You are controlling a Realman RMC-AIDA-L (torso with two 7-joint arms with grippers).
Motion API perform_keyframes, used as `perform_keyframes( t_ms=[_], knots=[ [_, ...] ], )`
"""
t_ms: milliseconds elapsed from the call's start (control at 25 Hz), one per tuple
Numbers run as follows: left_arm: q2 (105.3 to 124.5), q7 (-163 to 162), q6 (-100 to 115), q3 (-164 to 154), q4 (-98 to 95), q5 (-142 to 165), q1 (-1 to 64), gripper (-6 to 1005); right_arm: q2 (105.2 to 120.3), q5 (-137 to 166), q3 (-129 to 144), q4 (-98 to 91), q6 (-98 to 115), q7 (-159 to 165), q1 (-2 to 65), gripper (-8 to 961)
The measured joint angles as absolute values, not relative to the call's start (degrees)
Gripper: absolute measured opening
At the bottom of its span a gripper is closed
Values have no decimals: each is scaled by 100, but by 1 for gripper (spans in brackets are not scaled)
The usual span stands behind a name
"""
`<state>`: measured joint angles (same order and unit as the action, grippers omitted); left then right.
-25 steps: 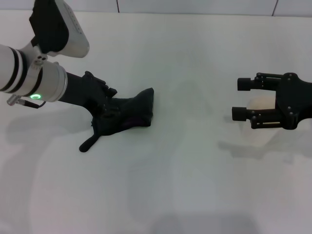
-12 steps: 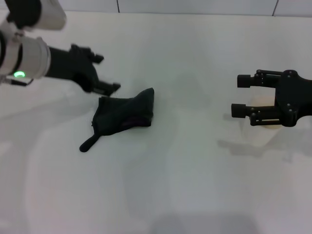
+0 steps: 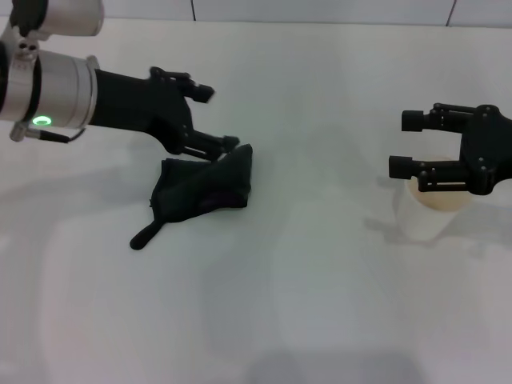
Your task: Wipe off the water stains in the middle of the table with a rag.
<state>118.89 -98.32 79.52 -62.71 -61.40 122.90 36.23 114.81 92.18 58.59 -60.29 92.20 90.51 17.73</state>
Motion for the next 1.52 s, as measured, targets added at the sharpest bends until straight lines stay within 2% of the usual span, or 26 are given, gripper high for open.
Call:
perform_keyframes(
  t_ms=[280,640,1520],
  knots=[
    [11881,-9778,8661,-6120,-6599,12037,3260,887,11414,9456,5866,-6073,9314,9056,1834,830],
    [11862,-9574,9476,-5518,-6840,11803,2931,887,11445,9520,5845,-6078,9317,9062,1826,864],
    [11837,-9423,10190,-5439,-6817,11923,2778,887,11439,9809,5626,-6189,9304,9025,1790,859]
  ],
)
